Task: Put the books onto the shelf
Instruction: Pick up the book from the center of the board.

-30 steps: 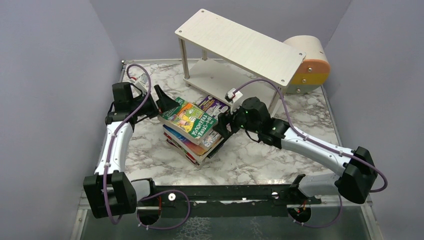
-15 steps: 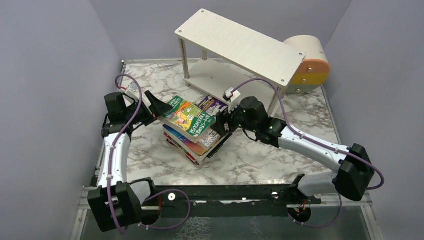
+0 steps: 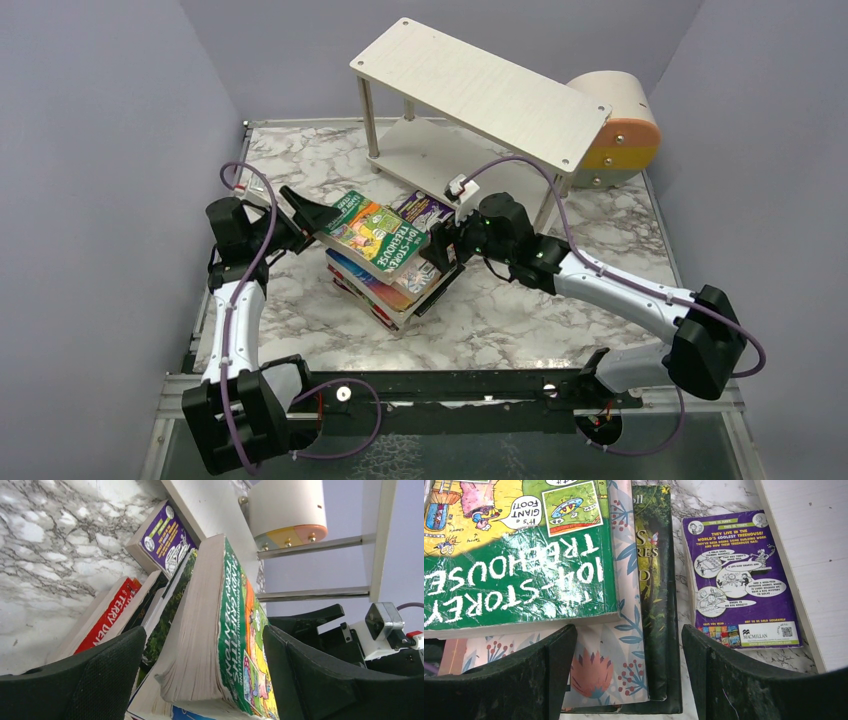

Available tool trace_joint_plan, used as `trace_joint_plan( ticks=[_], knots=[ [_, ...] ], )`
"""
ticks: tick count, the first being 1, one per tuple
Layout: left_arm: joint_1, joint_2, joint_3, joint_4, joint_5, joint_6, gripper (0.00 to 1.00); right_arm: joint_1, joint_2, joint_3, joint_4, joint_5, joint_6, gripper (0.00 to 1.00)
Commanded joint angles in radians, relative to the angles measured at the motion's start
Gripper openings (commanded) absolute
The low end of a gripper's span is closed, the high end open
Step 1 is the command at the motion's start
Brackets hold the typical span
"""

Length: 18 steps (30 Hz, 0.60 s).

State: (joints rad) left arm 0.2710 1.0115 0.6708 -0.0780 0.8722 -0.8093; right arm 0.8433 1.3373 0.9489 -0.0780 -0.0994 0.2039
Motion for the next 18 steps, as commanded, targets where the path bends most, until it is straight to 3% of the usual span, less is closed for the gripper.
trace_joint_plan(
  ticks=[1,6,18],
  knots=[
    [0.014,-0.031,-0.016,0.114,0.033,-0.067,0.76,0.005,0.021,0.034,0.053,-0.023,-0.018,0.76],
    [0.018,-0.041,-0.023,0.135,0.034,-0.085,0.53,0.005,0.027,0.03,0.067,-0.022,-0.02,0.76],
    [0.02,-0.048,-0.029,0.134,0.05,-0.096,0.44,0.005,0.065,0.047,0.109,-0.033,-0.019,0.76]
  ],
)
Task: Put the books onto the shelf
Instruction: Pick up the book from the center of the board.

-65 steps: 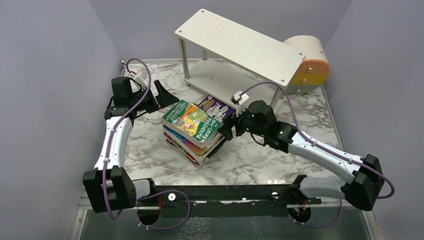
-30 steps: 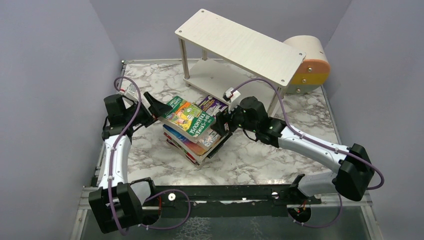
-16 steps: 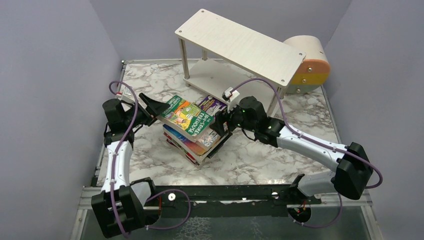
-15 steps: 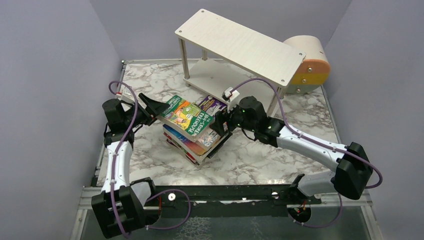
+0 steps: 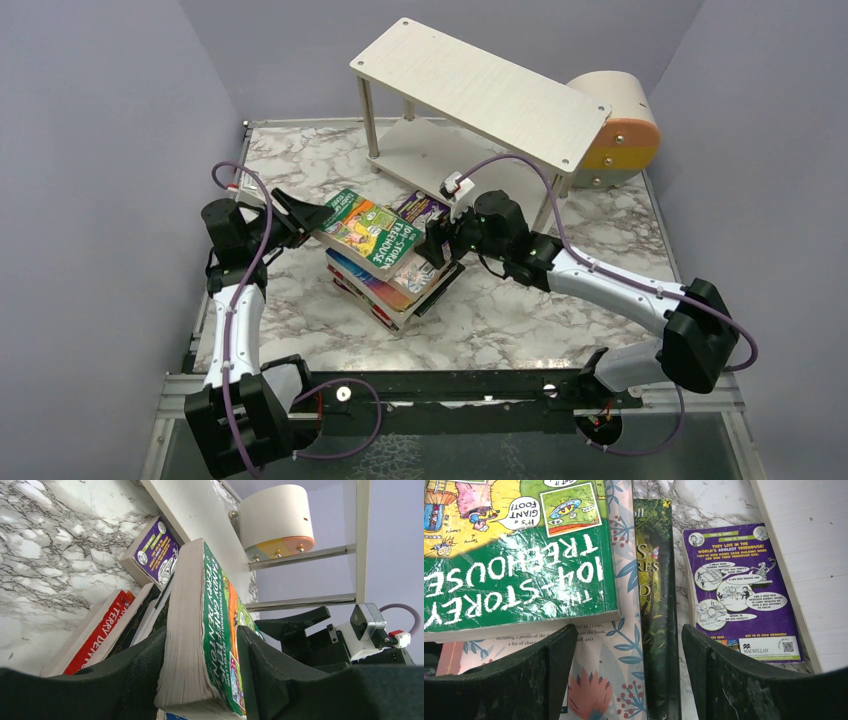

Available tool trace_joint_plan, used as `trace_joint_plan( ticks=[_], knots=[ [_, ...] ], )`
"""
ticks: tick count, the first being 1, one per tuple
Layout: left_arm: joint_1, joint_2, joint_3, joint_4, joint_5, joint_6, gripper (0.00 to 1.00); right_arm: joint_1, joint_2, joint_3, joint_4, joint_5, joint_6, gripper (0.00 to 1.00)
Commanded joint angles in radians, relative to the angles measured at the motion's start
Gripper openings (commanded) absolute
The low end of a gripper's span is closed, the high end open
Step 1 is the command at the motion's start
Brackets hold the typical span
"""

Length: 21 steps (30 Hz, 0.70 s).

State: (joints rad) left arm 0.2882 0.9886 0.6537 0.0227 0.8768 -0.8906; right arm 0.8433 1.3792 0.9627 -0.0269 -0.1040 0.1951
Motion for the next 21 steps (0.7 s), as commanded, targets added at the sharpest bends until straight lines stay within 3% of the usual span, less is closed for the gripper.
trace_joint_plan(
  ticks=[1,3,5,21],
  knots=[
    [0.003,-0.024,-0.014,0.033,0.046,-0.014,0.39,0.005,0.025,0.034,0.061,-0.029,-0.008,0.76],
    [0.004,-0.026,-0.019,0.04,0.047,-0.027,0.24,0.005,0.029,0.034,0.066,-0.029,-0.007,0.76],
    [0.005,-0.029,-0.023,0.072,0.046,-0.053,0.01,0.005,0.028,0.034,0.069,-0.025,-0.006,0.76],
    [0.008,0.046,0.199,0.329,-0.125,-0.304,0.0,0.005,-0.084,0.005,0.023,0.042,-0.042,0.76]
  ],
)
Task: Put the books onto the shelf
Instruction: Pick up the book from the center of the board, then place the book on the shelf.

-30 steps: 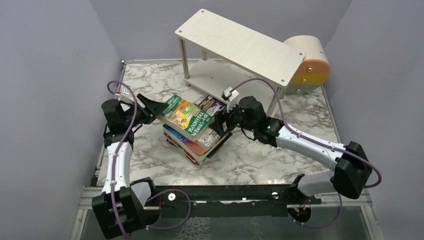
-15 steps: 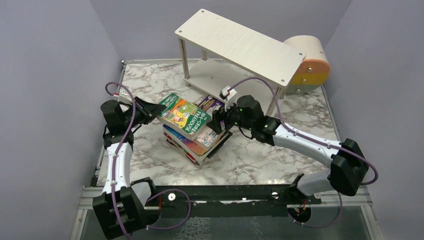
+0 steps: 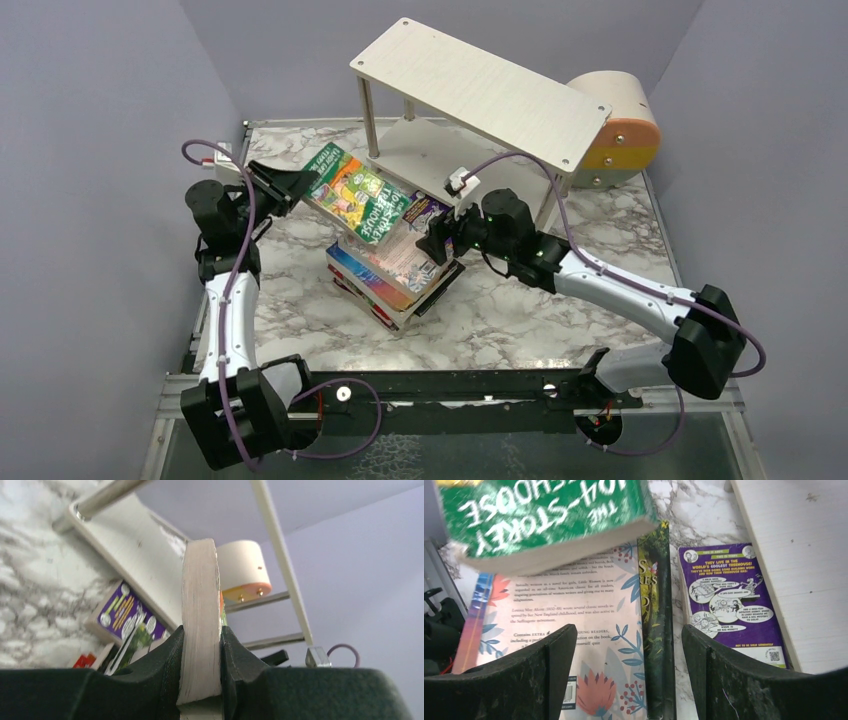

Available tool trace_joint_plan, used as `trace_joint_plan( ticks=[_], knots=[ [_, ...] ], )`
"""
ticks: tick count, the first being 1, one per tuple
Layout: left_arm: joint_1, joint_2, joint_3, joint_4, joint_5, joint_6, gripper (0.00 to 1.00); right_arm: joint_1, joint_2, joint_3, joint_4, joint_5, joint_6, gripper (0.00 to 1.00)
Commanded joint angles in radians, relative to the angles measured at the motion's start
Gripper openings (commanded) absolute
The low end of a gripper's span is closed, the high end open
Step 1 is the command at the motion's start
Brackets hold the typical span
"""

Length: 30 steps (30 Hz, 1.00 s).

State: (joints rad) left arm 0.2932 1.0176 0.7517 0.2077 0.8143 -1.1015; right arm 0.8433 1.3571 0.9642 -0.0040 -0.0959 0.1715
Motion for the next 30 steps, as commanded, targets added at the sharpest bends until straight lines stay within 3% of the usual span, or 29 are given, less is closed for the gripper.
trace_joint_plan(
  ticks=[1,14,30],
  knots=[
    [0.003,0.028,0.12,0.159,-0.065,-0.103,0.0,0.005,-0.072,-0.001,-0.003,0.038,-0.018,0.76],
    [0.003,0.275,0.411,0.519,-0.075,-0.373,0.0,0.005,-0.162,-0.058,-0.04,0.063,-0.006,0.76],
    [-0.155,0.829,1.133,0.547,-0.221,-0.498,0.0,0.005,-0.185,-0.073,-0.069,0.085,0.028,0.76]
  ],
)
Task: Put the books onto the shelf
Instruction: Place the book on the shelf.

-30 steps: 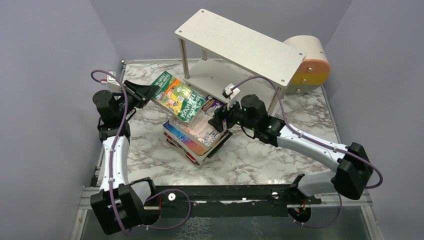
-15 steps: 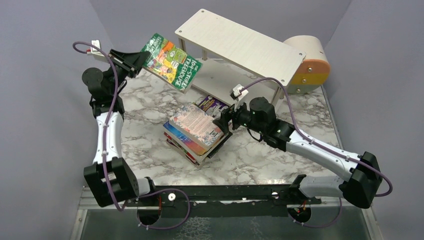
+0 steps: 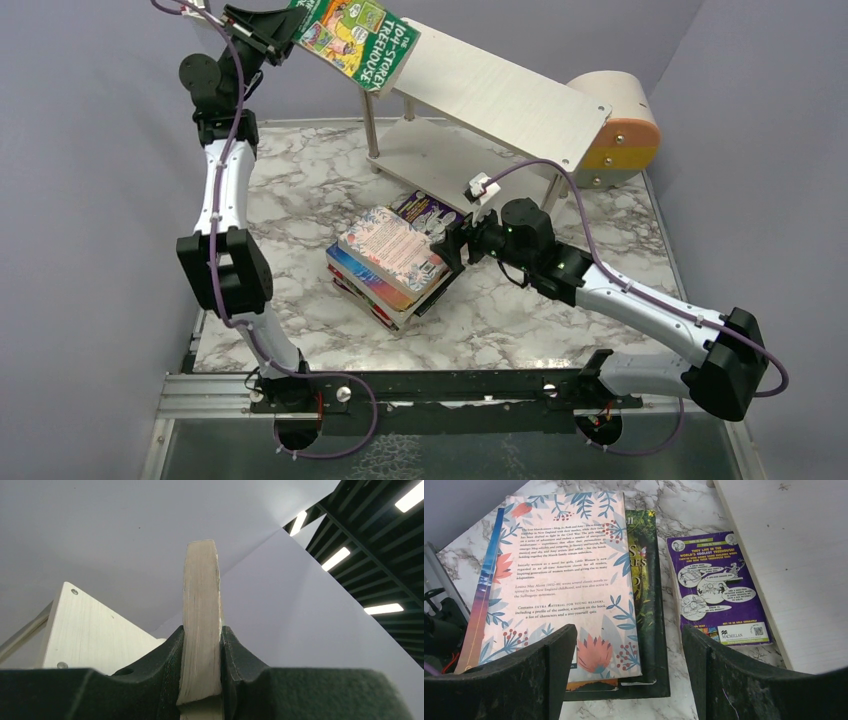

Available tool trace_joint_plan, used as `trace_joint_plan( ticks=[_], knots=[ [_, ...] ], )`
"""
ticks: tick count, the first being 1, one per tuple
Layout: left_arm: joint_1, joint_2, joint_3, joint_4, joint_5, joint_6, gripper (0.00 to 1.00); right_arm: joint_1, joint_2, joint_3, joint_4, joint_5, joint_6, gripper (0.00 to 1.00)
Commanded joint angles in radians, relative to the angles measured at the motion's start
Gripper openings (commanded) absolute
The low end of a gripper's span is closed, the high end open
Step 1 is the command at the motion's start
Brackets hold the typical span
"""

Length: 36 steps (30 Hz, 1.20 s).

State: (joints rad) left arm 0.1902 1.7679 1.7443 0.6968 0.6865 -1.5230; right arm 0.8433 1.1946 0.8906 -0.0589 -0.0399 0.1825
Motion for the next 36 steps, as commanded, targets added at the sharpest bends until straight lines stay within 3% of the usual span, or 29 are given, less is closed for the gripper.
trace_joint_plan(
  ticks=[1,15,28,32,36],
  knots=[
    [-0.067,0.1,0.164,0.052,-0.113,-0.074,0.0,0.004,-0.024,0.002,-0.016,0.032,0.018,0.76],
    [-0.239,0.288,0.402,-0.085,-0.255,0.016,0.0,0.005,-0.069,-0.01,-0.052,0.072,0.044,0.76],
    [-0.252,0.274,0.345,-0.266,-0.241,0.055,0.0,0.005,-0.088,-0.029,-0.058,0.087,0.059,0.76],
    [-0.252,0.284,0.347,-0.282,-0.227,0.059,0.07,0.005,-0.094,-0.039,-0.055,0.092,0.062,0.76],
    [-0.252,0.293,0.347,-0.288,-0.215,0.068,0.22,0.005,-0.095,-0.047,-0.055,0.093,0.065,0.76]
  ],
)
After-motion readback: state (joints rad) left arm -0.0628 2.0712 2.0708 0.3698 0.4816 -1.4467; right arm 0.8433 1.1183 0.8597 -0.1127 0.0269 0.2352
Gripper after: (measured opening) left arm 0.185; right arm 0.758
